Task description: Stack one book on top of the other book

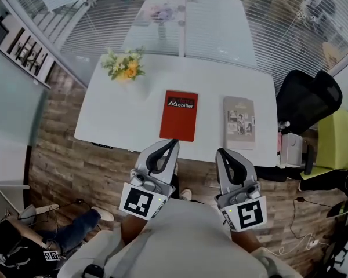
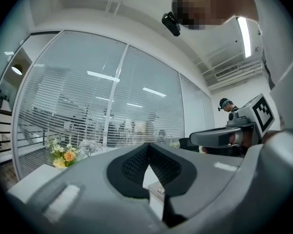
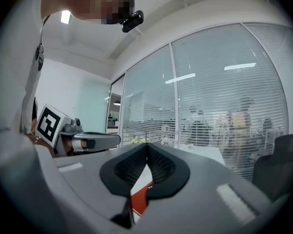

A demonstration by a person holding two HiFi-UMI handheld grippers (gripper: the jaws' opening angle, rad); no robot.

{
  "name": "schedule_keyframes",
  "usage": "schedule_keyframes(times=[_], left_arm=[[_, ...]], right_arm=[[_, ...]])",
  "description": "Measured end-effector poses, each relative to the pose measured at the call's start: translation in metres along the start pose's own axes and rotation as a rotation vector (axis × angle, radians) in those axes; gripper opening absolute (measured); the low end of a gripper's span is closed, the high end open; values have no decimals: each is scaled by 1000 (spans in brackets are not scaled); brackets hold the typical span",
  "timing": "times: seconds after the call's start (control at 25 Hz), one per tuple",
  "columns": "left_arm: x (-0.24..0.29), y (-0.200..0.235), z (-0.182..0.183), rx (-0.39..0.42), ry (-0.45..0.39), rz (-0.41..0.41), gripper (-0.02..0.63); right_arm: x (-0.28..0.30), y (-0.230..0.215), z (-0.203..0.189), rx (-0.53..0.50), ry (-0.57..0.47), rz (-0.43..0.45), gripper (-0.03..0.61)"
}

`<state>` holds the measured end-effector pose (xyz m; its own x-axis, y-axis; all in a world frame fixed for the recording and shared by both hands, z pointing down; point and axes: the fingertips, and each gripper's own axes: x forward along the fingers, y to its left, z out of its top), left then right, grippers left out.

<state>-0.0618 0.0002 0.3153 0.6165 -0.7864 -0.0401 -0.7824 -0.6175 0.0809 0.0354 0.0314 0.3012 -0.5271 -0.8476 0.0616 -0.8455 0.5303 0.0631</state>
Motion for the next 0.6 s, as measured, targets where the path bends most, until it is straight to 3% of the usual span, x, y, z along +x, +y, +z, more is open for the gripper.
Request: schedule_keyframes(times=[0.6], left_arm=[[47, 114, 9, -12, -4, -29, -2]], right_arm=[[125, -7, 14, -17, -6, -30, 6]])
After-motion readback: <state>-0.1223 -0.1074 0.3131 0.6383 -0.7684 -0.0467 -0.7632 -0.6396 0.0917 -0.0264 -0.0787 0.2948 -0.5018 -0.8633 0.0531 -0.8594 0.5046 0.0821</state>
